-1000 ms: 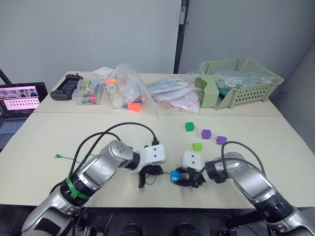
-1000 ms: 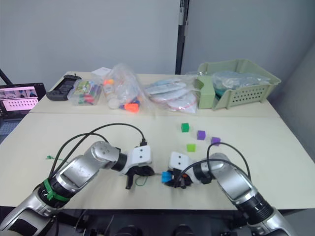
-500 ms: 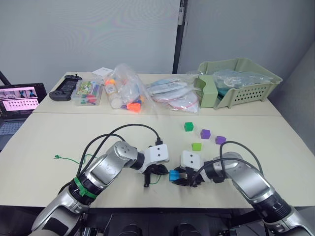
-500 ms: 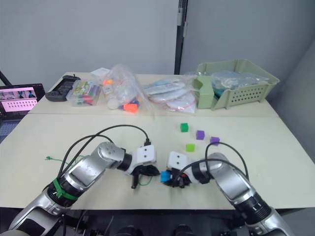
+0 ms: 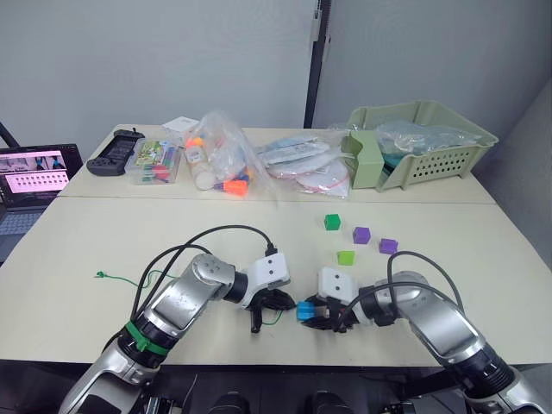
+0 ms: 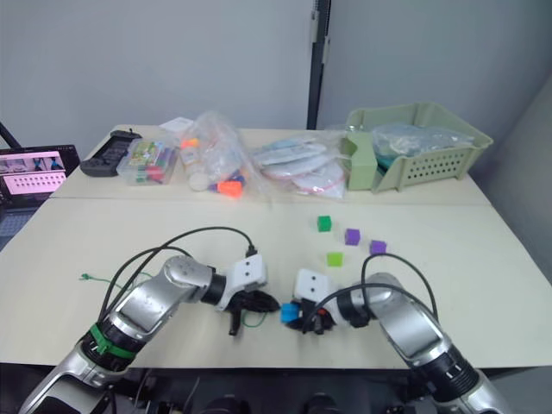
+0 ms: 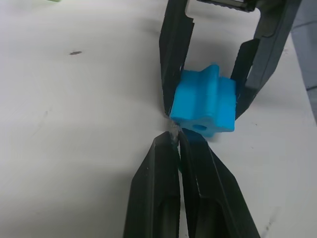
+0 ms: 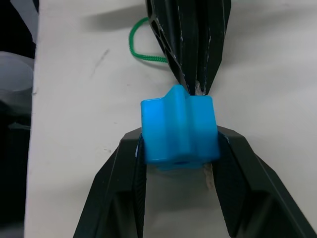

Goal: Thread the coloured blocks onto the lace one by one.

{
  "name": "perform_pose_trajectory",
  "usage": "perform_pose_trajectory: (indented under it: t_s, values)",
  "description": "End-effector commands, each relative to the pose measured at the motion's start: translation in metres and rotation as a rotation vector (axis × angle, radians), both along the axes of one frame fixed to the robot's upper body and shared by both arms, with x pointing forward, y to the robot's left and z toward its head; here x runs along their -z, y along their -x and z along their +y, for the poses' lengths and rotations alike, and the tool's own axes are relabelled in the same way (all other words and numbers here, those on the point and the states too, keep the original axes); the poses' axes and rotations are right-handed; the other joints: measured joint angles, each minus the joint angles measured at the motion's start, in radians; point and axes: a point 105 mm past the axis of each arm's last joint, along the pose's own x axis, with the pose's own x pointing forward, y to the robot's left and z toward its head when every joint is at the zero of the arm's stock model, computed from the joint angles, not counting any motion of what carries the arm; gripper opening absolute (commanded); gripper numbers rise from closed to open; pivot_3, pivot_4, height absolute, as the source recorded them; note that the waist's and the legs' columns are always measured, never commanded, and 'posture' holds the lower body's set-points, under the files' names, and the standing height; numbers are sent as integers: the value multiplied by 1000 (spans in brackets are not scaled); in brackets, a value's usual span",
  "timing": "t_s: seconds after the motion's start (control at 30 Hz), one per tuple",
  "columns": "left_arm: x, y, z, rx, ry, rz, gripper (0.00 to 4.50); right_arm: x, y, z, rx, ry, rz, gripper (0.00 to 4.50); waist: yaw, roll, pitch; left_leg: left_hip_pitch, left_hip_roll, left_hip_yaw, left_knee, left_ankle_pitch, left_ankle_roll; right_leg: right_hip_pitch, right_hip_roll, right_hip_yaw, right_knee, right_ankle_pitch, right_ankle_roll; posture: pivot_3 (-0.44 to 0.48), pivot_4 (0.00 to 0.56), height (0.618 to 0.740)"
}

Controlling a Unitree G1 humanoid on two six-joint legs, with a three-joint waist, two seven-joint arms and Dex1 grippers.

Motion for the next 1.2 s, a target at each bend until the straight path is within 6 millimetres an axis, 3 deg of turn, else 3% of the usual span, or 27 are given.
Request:
perform_pose_trajectory:
  t_s: [0.03, 0.37, 0.93, 1.2]
  values:
    - [-17, 14, -4, 104, 32, -36, 0, -6, 2, -4, -6, -11, -35, 1353, 1, 0, 0, -2, 0, 0, 0, 0, 0, -1, 0, 0, 0, 0, 0, 0, 150, 740]
    - [-27, 19, 19, 58, 3, -33, 0, 0, 5, -14, 3, 9, -28, 1353, 2, 0, 0, -3, 0, 0, 0, 0, 0, -3, -1, 0, 0, 0, 0, 0, 150, 740]
    - [-20, 29, 8, 54, 26, -5, 0, -1, 8, -7, 8, -19, -16, 1353, 3, 0, 0, -3, -1, 0, 0, 0, 0, -2, -1, 0, 0, 0, 0, 0, 150, 740]
    - [-10, 30, -7, 100, 50, 36, 0, -7, 7, 1, 2, -40, -31, 1353, 4, 0, 0, -2, -1, 1, 1, 0, 0, -2, -1, 0, 0, 0, 0, 0, 150, 740]
